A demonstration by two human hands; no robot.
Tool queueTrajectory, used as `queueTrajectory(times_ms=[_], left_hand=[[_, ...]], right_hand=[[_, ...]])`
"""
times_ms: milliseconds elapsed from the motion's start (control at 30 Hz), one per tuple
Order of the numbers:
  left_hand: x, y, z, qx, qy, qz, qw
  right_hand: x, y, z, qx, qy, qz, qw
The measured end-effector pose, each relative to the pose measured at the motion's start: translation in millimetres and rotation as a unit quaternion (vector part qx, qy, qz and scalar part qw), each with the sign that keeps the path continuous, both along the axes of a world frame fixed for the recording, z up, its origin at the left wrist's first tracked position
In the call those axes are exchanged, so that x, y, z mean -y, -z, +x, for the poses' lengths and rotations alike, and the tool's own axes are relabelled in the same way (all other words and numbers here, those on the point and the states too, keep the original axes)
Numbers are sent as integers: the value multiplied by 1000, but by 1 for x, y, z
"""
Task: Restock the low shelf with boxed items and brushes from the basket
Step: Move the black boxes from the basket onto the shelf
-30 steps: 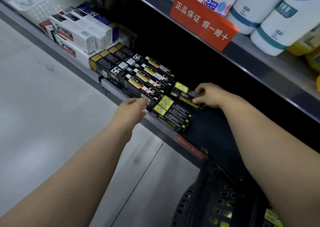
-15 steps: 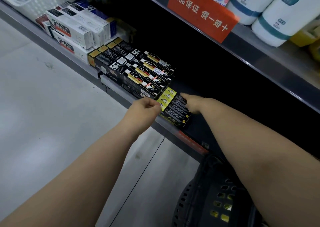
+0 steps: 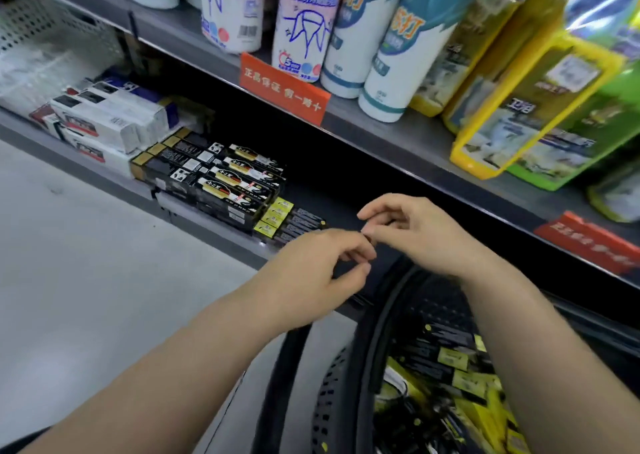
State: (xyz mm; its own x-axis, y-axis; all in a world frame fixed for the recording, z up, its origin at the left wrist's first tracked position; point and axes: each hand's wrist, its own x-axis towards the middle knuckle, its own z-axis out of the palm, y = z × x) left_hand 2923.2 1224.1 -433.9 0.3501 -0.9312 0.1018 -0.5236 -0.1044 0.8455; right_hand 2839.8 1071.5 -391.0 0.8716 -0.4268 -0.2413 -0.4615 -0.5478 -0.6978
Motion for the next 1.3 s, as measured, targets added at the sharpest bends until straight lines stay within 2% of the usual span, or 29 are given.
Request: queueTrajectory(times_ms=[67, 133, 200, 300, 500, 633, 733, 800, 867, 933, 1000, 1067, 1133, 1167, 1233, 1300], left_hand=[[3, -10, -24, 31, 48, -4, 998], [7, -15, -48, 79, 95, -2, 992], [9, -15, -70, 105, 139, 24, 984], [11, -10, -91, 133, 179, 88, 971], [14, -6, -114, 158, 196, 148, 957], [14, -3, -127, 136, 197, 166, 957], [15, 1, -133, 68, 172, 178, 967], [17, 3, -137, -25, 126, 193, 973], [20, 5, -140, -152, 73, 227, 959], [23, 5, -143, -305, 25, 268, 914], [27, 5, -147, -434, -28, 283, 855], [32, 10, -148, -512, -89, 254, 816], [37, 13, -149, -565, -134, 206, 788], [38, 14, -149, -572, -141, 194, 785], [39, 13, -149, -552, -124, 201, 800], [40, 13, -149, -528, -101, 211, 817]], right_hand=[[1, 0, -50, 30, 55, 62, 996], [5, 19, -96, 9, 112, 97, 989], [15, 55, -135, -66, 144, 43, 986], [29, 110, -183, -215, 148, -108, 959], [33, 145, -211, -211, 183, -222, 934], [30, 148, -219, -191, 215, -235, 929], [25, 139, -218, -174, 191, -248, 934], [18, 126, -216, -160, 192, -236, 939], [8, 108, -217, -119, 218, -220, 943], [-6, 87, -221, -37, 251, -193, 948], [-25, 68, -222, 78, 279, -91, 953], [-45, 55, -221, 144, 241, 16, 960], [-54, 52, -220, 148, 180, 80, 969], [-51, 54, -220, 135, 169, 95, 972], [-34, 66, -221, 115, 208, 81, 968], [-12, 88, -219, 49, 275, 3, 960]])
